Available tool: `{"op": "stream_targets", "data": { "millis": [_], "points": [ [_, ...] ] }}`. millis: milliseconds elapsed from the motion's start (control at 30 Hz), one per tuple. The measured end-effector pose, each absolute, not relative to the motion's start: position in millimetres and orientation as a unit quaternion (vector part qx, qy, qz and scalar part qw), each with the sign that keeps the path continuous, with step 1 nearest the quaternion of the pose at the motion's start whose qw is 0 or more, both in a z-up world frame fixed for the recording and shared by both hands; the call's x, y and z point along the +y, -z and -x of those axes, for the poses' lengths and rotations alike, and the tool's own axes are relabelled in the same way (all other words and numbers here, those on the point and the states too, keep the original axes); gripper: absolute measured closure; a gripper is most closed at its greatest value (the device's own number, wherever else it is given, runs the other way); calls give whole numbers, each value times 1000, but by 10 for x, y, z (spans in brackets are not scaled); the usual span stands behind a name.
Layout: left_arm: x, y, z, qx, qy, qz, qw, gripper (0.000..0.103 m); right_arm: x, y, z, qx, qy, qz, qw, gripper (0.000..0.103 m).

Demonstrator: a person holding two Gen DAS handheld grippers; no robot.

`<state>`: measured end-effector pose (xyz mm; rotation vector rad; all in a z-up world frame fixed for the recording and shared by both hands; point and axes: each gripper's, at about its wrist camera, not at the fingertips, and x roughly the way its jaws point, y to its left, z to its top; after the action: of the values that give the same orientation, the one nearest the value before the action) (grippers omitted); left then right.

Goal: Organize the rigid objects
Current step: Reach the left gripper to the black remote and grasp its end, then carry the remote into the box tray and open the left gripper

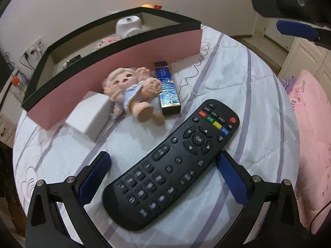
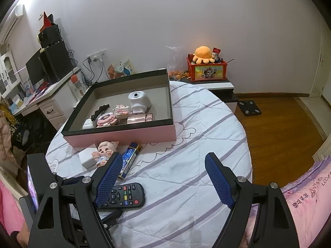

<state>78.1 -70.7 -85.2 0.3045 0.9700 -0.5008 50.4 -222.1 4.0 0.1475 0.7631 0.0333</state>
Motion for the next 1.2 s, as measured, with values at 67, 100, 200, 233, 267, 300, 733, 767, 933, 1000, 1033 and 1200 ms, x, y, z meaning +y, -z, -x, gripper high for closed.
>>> {"op": "stream_targets", "data": {
  "millis": [67, 100, 200, 233, 267, 300, 733, 767, 933, 1000, 1033, 1200],
  "points": [
    [-701, 848, -798, 461, 246, -129, 843, 9, -2219, -31, -518, 373, -16, -71, 925, 20],
    [-700, 835, -785, 458, 246, -128, 845, 14, -2217, -27, -526, 374, -16, -71, 925, 20],
    [-726, 802, -759, 452, 247, -126, 848, 33, -2214, -14, -546, 376, -15, -70, 924, 20],
    [-731, 788, -750, 453, 248, -125, 847, 37, -2211, -12, -554, 376, -15, -70, 924, 20],
    [-743, 777, -746, 454, 248, -124, 847, 44, -2214, -11, -561, 377, -15, -70, 924, 20],
    [-753, 767, -755, 455, 249, -121, 847, 54, -2213, -13, -563, 376, -16, -70, 924, 20],
    [-613, 699, -758, 471, 242, -77, 844, 81, -2172, -30, -571, 375, -18, -65, 924, 20],
    [-630, 702, -766, 470, 237, -84, 846, 79, -2177, -30, -573, 376, -18, -65, 924, 20],
    [-679, 713, -870, 468, 231, -79, 849, 77, -2182, -12, -579, 379, -18, -64, 923, 20],
    [-699, 707, -902, 468, 231, -76, 850, 77, -2200, 0, -587, 380, -16, -65, 923, 20],
    [-709, 707, -906, 468, 233, -75, 849, 79, -2208, 4, -592, 380, -15, -66, 923, 20],
    [-690, 698, -875, 470, 244, -52, 847, 88, -2216, 27, -597, 382, -13, -66, 922, 20]
  ]
}}
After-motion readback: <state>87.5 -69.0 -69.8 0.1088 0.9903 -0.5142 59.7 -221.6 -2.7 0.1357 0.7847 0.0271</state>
